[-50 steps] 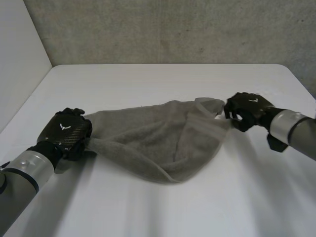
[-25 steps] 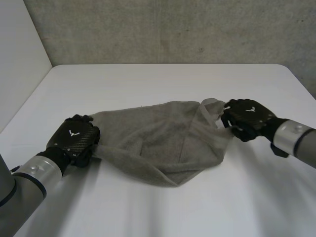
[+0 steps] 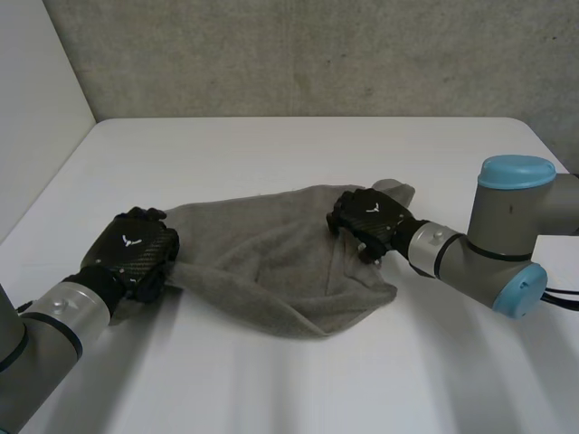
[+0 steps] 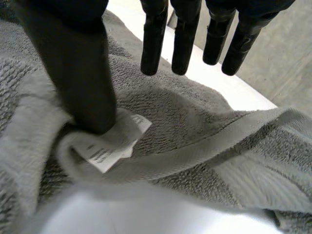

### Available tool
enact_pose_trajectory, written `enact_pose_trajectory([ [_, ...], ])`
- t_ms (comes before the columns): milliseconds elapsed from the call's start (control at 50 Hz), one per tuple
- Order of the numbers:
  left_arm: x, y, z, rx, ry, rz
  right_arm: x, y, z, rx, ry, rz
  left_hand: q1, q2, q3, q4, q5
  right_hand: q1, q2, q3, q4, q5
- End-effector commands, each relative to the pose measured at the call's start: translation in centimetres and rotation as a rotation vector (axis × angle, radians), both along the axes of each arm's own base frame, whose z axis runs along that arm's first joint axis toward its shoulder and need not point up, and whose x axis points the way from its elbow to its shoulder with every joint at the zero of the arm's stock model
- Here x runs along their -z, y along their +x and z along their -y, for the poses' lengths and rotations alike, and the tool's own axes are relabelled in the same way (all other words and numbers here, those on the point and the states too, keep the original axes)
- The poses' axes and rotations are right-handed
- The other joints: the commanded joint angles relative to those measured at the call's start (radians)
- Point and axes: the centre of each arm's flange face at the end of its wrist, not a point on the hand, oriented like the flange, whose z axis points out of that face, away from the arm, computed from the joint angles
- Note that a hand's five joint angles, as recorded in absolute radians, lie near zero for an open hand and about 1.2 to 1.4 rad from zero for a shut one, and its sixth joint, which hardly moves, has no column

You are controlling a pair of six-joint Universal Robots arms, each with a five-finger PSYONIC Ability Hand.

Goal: Fold the towel.

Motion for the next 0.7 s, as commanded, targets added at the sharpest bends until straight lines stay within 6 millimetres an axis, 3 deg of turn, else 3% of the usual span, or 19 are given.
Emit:
enact_pose_trajectory([
  [20,0.0,0.0,0.0,0.000,0.000,-0.001,-1.0,-0.6,-0.2,0.002,-0.029,0.001,0.102,0.092,-0.052,-0.059,0.042,-0.075,-0.080,-0.044,-0.076,-0.093],
  [140,0.1,0.0,-0.1,0.003,0.003,-0.001,-0.6,-1.5,-0.4,0.002,-0.035,-0.031,0.102,0.092,-0.052,-0.059,0.042,-0.075,-0.080,-0.044,-0.076,-0.093],
  [240,0.1,-0.1,-0.2,0.007,0.002,-0.001,-1.9,-4.4,-0.1,0.019,-0.112,-0.096,0.102,0.092,-0.052,-0.059,0.042,-0.061,-0.066,-0.044,-0.076,-0.078],
  [420,0.2,-0.2,-0.3,0.011,0.005,0.000,-3.7,-6.2,-1.7,-0.038,-0.129,-0.078,0.102,0.092,-0.052,-0.059,0.042,-0.052,-0.057,-0.044,-0.076,-0.070],
  [700,0.3,-0.3,-0.4,0.015,0.008,0.001,-1.9,-7.6,-3.2,-0.081,-0.134,-0.136,0.102,0.092,-0.052,-0.059,0.042,-0.037,-0.042,-0.044,-0.076,-0.055],
])
